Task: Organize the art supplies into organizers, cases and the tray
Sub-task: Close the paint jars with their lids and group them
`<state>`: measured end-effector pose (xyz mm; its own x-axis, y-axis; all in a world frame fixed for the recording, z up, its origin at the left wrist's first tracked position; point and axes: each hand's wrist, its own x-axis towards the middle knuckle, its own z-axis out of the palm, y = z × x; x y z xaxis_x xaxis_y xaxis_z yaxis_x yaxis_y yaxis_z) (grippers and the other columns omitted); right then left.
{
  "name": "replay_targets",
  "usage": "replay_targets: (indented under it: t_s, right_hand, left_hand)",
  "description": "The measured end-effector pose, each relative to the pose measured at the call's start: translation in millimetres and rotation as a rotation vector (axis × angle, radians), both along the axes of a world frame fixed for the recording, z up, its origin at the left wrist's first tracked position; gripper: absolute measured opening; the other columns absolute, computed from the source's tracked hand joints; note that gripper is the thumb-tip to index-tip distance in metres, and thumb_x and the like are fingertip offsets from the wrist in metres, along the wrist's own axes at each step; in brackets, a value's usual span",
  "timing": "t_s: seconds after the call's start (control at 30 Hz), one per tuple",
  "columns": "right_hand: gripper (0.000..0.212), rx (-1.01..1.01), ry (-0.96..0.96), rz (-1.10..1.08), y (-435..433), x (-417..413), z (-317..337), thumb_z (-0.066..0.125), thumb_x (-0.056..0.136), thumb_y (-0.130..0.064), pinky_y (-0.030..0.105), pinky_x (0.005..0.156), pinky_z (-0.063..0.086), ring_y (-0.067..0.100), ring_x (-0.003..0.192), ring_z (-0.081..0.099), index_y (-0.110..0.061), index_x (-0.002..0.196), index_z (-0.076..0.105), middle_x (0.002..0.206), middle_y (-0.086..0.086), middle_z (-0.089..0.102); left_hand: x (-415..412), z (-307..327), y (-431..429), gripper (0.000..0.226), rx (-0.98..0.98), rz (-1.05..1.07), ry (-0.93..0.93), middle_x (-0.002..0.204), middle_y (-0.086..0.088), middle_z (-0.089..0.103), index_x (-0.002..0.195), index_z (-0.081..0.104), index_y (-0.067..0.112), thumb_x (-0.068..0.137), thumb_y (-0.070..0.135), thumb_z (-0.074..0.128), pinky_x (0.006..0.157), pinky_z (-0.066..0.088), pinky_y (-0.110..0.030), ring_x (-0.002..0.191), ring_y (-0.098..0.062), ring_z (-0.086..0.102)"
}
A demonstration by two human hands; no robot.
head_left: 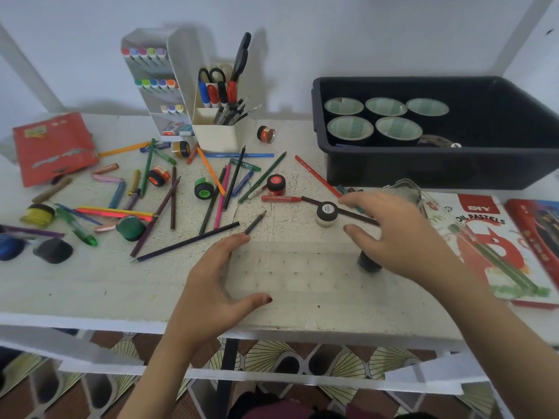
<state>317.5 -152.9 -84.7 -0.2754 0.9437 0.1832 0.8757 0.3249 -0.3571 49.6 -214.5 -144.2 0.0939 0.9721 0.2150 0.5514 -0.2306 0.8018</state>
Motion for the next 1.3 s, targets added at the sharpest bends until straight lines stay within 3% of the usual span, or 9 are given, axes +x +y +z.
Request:
replay_targets:
  t_s: [0.13,0.23,0.4,0.5,0.73,0.87,1.03,1.2,1.3]
  right_hand:
    - [0.051,-0.031,-0.123,0.041,26,-22,-10,0.054,0.091,-0.035,0.038,0.107,0.036,0.017,0.125,0.045,-0.031,0.14,0.04,0.136,-0.006,0.052]
    - [0.044,-0.063,-0.196,0.064,36,-29,-13,0.057,0.09,-0.032,0.036,0.101,0.041,0.018,0.116,0.049,-0.03,0.134,0.048,0.126,-0.002,0.057]
    - [0.035,-0.12,0.153,0.04,19,-15,6,0.068,0.081,-0.03,0.022,0.08,0.046,0.007,0.093,0.055,-0.029,0.115,0.058,0.101,-0.012,0.059]
    - [0.028,-0.175,0.218,0.126,-5,0,14,0.07,0.076,-0.029,0.015,0.076,0.044,-0.002,0.089,0.054,-0.03,0.102,0.06,0.093,-0.022,0.059]
    - [0.03,-0.2,-0.039,0.185,-47,29,9,0.073,0.076,-0.031,0.01,0.083,0.032,-0.005,0.097,0.047,-0.041,0.1,0.059,0.094,-0.032,0.054]
    - [0.031,-0.155,-0.135,0.175,-53,33,9,0.073,0.077,-0.035,0.009,0.08,0.029,0.0,0.095,0.044,-0.036,0.106,0.064,0.1,-0.024,0.052]
    - [0.021,-0.171,-0.16,0.178,-53,33,10,0.066,0.083,-0.035,0.008,0.076,0.031,-0.001,0.092,0.044,-0.037,0.104,0.067,0.097,-0.024,0.051]
    - [0.022,-0.186,-0.159,0.176,-51,32,13,0.065,0.084,-0.031,0.01,0.077,0.032,-0.002,0.091,0.048,-0.036,0.105,0.07,0.102,-0.019,0.061]
    - [0.023,-0.223,-0.167,0.174,-51,32,13,0.066,0.083,-0.034,0.01,0.079,0.035,-0.004,0.089,0.048,-0.038,0.106,0.069,0.103,-0.022,0.058]
  left_hand:
    - [0,-1,0,0.088,-0.014,0.015,0.01,0.129,0.025,0.05,0.133,0.047,0.028,0.055,0.056,0.076,0.102,0.043,-0.029,0.121,0.004,0.045]
    - [-1,1,0,0.089,-0.017,0.014,0.009,0.129,0.023,0.05,0.133,0.047,0.027,0.055,0.056,0.077,0.102,0.043,-0.029,0.121,0.003,0.046]
    - [-2,0,-1,0.089,-0.021,0.016,0.012,0.129,0.023,0.051,0.134,0.047,0.026,0.056,0.057,0.076,0.102,0.044,-0.032,0.121,0.002,0.046]
    - [-2,0,-1,0.09,-0.025,0.018,0.005,0.129,0.022,0.051,0.134,0.047,0.026,0.055,0.057,0.076,0.102,0.044,-0.034,0.12,0.003,0.047]
    - [-1,-1,-1,0.089,-0.008,0.014,0.027,0.129,0.027,0.048,0.133,0.048,0.027,0.055,0.06,0.073,0.102,0.04,-0.023,0.121,0.008,0.043]
    - [-1,-2,0,0.087,-0.006,0.007,0.026,0.129,0.031,0.046,0.133,0.047,0.029,0.055,0.06,0.073,0.101,0.038,-0.021,0.121,0.009,0.043]
    - [-1,-2,0,0.085,0.006,0.003,0.033,0.128,0.034,0.045,0.131,0.046,0.033,0.055,0.06,0.072,0.099,0.035,-0.007,0.121,0.011,0.042]
    - [-1,-3,0,0.086,0.006,0.008,0.037,0.129,0.03,0.046,0.132,0.046,0.031,0.055,0.059,0.073,0.1,0.037,-0.017,0.121,0.009,0.042]
    - [-2,-2,-1,0.085,0.01,0.002,0.056,0.129,0.029,0.045,0.132,0.045,0.033,0.056,0.061,0.071,0.097,0.036,-0.01,0.12,0.01,0.042]
